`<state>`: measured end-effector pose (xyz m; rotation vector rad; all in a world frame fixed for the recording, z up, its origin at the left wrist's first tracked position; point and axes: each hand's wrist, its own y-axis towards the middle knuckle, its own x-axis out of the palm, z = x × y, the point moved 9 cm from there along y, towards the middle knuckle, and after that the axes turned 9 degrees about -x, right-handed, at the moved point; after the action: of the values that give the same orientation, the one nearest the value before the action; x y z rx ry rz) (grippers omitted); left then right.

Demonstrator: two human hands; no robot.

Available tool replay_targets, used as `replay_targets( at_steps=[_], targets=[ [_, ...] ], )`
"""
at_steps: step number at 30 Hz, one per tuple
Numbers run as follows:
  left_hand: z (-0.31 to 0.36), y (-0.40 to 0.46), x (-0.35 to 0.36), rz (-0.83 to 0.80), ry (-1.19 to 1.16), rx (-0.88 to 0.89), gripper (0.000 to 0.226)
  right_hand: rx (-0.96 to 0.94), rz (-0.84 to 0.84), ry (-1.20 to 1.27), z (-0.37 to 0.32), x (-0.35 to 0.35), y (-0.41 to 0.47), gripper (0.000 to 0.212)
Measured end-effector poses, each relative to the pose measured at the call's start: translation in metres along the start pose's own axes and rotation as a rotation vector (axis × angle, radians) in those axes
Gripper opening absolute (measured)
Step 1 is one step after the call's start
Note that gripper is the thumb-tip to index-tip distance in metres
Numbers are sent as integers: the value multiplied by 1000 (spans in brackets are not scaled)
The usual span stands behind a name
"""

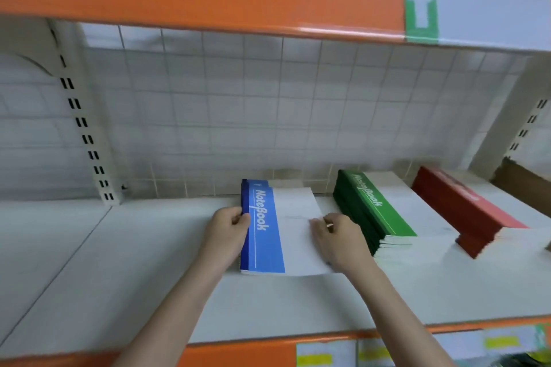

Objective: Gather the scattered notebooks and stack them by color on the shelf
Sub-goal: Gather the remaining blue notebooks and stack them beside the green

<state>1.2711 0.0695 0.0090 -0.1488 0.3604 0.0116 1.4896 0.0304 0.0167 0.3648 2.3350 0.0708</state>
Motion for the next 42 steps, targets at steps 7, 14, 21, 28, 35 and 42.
replay_targets(
  at_steps=[7, 14, 21, 28, 35, 42],
  targets=[
    [19, 14, -9, 257, 284, 110, 29, -105, -40, -78, -8, 1, 27, 27],
    [21, 32, -4, 304, 426, 88, 27, -164, -60, -168, -10, 9, 47, 27],
    [23, 38, -2, 306, 473, 105, 40, -228, -74, -204, -8, 21, 59, 26],
    [5, 47, 3, 195, 334, 81, 26, -220, -111, -110, 1, 27, 62, 27],
    [-21, 45, 19, 5, -178, -163, 30, 48, -217, 369, 22, 50, 57, 48],
    [-22, 47, 30, -2, -281, -174, 33, 94, -275, 578, 18, 71, 50, 35]
  ],
)
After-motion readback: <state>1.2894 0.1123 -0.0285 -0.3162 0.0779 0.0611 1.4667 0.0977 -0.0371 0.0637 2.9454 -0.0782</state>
